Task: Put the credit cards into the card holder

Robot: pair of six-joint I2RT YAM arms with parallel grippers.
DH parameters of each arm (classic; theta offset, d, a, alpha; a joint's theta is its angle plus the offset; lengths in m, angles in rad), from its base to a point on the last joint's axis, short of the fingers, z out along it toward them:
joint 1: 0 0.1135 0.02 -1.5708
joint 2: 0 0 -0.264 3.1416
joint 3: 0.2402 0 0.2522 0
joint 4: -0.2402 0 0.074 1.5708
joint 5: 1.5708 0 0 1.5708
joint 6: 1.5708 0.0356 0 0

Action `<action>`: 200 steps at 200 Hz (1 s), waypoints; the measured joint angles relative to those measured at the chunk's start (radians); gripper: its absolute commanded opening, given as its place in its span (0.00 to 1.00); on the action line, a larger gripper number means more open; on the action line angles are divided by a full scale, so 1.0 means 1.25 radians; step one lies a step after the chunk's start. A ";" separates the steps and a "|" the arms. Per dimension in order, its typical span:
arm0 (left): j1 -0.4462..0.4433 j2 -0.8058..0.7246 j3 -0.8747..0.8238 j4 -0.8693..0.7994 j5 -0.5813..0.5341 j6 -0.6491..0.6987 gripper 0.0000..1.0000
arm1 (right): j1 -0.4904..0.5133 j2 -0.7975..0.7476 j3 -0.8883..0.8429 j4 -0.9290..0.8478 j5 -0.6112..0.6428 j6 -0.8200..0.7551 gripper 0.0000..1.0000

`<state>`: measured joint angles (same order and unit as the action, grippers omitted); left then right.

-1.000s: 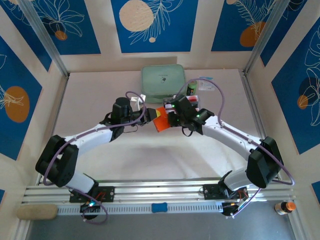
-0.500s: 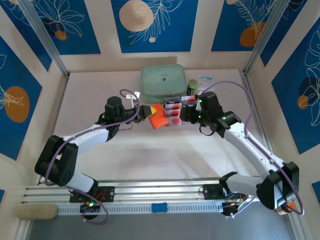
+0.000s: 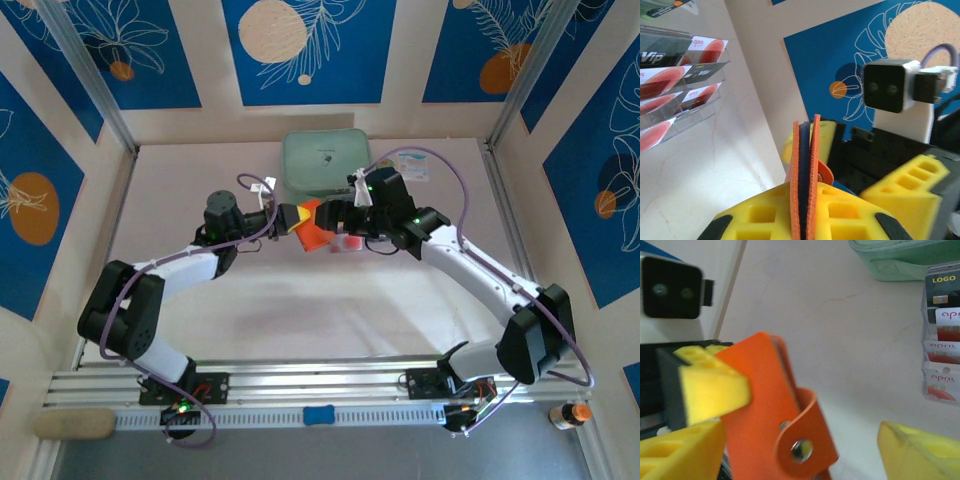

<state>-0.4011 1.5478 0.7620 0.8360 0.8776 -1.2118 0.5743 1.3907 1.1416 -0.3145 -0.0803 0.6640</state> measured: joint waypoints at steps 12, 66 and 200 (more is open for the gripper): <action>0.000 0.000 0.000 0.015 0.004 -0.013 0.00 | -0.011 0.016 -0.001 0.010 -0.004 0.002 0.61; 0.001 0.029 0.000 0.110 0.004 -0.093 0.00 | -0.102 0.000 -0.085 0.114 -0.071 0.052 0.47; 0.002 0.088 0.003 0.349 -0.025 -0.261 0.00 | -0.173 -0.037 -0.255 0.412 -0.252 0.308 0.47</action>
<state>-0.3992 1.6581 0.7662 1.2724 0.8459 -1.5383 0.3584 1.3441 0.8230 0.2008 -0.3954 1.0485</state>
